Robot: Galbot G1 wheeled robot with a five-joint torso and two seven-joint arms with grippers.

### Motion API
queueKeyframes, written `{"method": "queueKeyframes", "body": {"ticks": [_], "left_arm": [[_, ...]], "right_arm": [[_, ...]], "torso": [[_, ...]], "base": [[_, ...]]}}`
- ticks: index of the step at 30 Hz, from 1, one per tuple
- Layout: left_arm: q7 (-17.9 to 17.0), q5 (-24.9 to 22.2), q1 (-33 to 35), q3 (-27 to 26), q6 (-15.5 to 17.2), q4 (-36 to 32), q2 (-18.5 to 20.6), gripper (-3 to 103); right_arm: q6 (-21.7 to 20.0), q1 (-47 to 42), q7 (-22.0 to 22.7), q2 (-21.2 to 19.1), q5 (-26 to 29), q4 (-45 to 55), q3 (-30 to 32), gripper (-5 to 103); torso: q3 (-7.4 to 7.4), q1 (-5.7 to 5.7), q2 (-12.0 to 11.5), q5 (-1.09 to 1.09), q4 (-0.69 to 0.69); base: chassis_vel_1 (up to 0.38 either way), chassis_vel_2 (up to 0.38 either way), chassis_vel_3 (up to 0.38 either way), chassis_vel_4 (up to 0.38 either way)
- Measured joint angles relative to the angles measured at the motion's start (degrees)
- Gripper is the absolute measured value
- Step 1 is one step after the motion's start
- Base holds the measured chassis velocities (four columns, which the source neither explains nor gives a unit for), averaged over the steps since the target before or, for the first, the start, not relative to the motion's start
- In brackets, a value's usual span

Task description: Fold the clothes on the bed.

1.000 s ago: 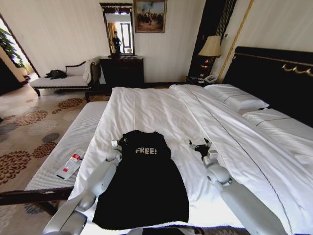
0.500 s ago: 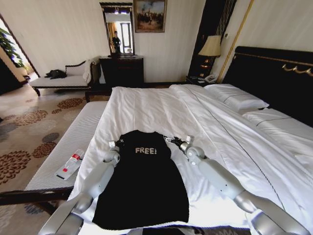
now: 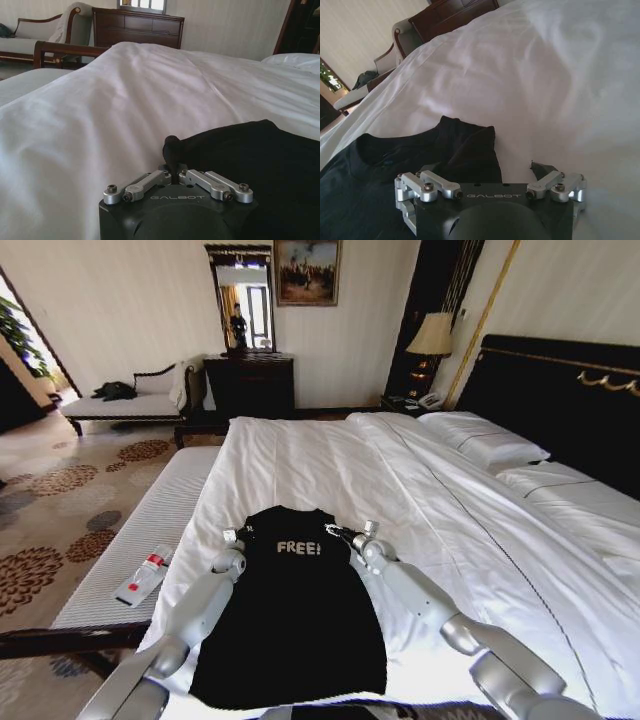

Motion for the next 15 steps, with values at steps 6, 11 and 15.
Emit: {"method": "queueKeyframes", "body": {"ticks": [6, 11, 15], "left_arm": [[0.04, 0.04, 0.04, 0.00, -0.04, 0.05, 0.04, 1], [0.09, 0.21, 0.23, -0.01, -0.18, 0.06, -0.14, 1], [0.13, 0.30, 0.23, -0.03, -0.33, 0.28, -0.39, 1]], "right_arm": [[0.29, 0.70, -0.40, 0.71, 0.41, -0.95, -0.43, 77], [0.36, 0.94, -0.30, 1.11, 0.37, -1.38, -0.50, 56], [0.62, 1.10, -0.56, 1.12, 0.18, -1.60, -0.86, 39]], "torso": [[0.00, 0.00, 0.00, 0.00, -0.01], [0.00, 0.00, 0.00, 0.00, 0.00], [0.00, 0.00, 0.00, 0.00, 0.00]], "base": [[0.000, 0.000, 0.000, 0.000], [0.000, 0.000, 0.000, 0.000], [0.000, 0.000, 0.000, 0.000]]}}
